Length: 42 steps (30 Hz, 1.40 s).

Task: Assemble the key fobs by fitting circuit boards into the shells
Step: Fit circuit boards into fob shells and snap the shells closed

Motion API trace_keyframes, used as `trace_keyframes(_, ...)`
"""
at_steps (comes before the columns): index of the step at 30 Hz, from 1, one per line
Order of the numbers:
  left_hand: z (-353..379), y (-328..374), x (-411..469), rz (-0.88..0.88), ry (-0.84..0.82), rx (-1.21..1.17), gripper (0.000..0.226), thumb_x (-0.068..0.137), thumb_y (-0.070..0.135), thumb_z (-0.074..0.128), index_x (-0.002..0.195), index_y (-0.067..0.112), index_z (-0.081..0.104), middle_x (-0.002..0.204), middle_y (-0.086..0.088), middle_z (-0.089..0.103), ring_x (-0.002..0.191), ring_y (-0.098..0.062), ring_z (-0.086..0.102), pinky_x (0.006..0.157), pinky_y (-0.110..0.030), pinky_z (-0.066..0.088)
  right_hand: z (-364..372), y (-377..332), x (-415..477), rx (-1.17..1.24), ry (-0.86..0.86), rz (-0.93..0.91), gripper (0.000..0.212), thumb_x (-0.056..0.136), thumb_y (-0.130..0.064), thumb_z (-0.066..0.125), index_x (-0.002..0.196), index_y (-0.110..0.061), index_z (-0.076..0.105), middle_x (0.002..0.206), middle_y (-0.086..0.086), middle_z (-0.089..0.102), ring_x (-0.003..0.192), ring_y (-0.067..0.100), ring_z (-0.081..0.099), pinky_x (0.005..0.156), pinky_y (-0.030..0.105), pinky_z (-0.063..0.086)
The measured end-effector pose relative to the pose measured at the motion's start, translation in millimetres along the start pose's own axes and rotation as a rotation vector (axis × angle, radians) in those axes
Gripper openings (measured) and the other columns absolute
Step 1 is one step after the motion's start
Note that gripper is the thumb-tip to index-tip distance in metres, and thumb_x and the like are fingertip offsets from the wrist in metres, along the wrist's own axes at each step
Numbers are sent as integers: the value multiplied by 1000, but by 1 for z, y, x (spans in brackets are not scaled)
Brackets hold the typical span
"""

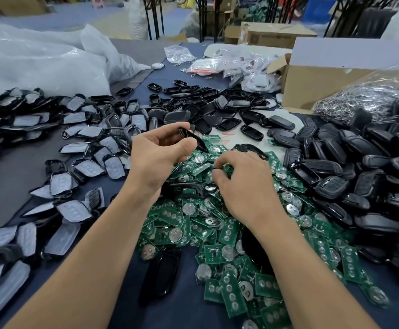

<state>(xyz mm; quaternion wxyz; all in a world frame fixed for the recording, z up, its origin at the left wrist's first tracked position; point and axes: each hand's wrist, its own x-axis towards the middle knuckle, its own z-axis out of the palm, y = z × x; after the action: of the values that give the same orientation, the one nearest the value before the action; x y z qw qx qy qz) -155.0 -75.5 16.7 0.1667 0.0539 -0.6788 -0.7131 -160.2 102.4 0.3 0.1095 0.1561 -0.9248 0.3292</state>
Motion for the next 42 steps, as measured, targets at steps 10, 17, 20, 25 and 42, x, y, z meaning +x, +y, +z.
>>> trace_keyframes(10,0,-4,1,24,7,39,31,79,3,87,106,18,80,70,12,68,69,-11,63,74,-24,61,-3,4,1,380,126,156,19,95,-30,69,82,-35,81,95,-9,80,69,-5,60,76,15,51)
trace_keyframes(17,3,-7,1,14,-59,85,42,76,-4,88,104,27,82,61,22,51,63,-2,56,72,-23,61,-18,1,3,986,142,375,35,103,-16,59,71,-13,72,56,5,64,45,15,42,45,21,37)
trace_keyframes(20,5,-7,-1,-7,-102,84,41,77,-3,87,107,23,80,66,14,57,65,-6,59,71,-23,61,-23,-3,2,1132,75,378,31,103,-12,58,75,-13,71,70,11,73,49,14,53,45,21,40)
trace_keyframes(25,5,-4,-4,-28,-210,74,42,77,-2,86,113,18,80,88,-37,68,81,-27,63,83,-43,63,-23,-2,3,1256,65,386,26,102,-11,61,80,-13,75,77,15,74,56,18,60,48,24,46)
trace_keyframes(42,21,-6,-10,122,-172,174,52,65,-5,93,103,29,82,92,5,82,79,-12,77,78,-23,60,-5,-2,-1,942,285,261,21,89,-12,77,84,-32,80,64,4,74,51,13,64,48,19,47)
